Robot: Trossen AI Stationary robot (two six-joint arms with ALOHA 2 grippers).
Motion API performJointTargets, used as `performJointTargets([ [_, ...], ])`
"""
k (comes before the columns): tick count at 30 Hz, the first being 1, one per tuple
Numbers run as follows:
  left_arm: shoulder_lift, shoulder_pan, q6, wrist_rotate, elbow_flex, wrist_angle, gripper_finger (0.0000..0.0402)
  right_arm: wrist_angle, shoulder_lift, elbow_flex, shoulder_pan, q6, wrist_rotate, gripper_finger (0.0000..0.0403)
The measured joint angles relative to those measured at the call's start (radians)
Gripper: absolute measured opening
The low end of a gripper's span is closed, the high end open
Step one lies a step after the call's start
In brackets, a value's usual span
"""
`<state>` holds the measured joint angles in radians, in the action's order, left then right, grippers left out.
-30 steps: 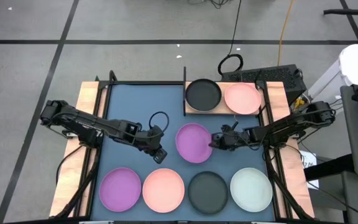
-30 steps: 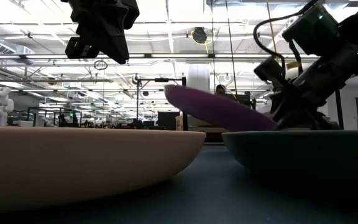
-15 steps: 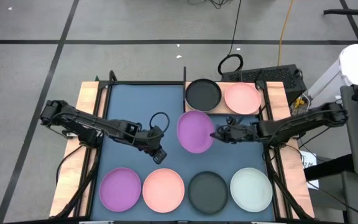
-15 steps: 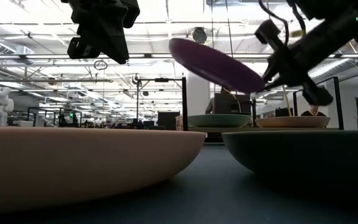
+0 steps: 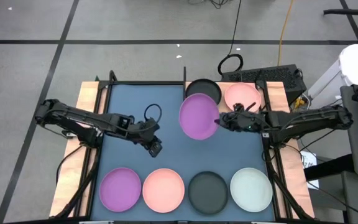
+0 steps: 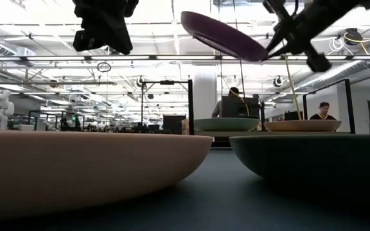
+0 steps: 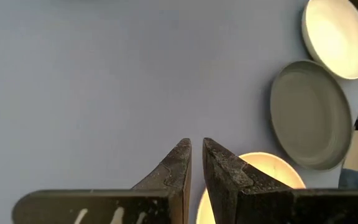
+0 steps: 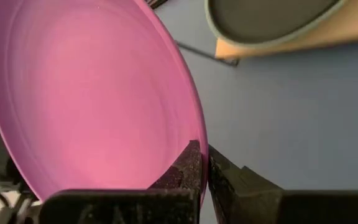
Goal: Place and stack plates onto a shelf
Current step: Stack the top purple plate on top of the orange plate on the shelf
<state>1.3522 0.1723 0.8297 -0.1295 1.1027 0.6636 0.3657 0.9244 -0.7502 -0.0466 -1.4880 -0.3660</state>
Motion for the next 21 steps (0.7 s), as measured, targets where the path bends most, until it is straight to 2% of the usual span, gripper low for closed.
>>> performJointTargets([
  [6, -0.020, -0.012, -0.025, -0.010, 0.000, 0.003, 0.0044, 0.247, -0.001, -0.169, 0.077, 0.100, 0.001, 0.0000],
  [21, -0.018, -0.014, -0.024, -0.014, -0.002, 0.006, 0.0044, 0.371, 0.009, -0.357, 0.293, 0.278, 0.105, 0.0000],
])
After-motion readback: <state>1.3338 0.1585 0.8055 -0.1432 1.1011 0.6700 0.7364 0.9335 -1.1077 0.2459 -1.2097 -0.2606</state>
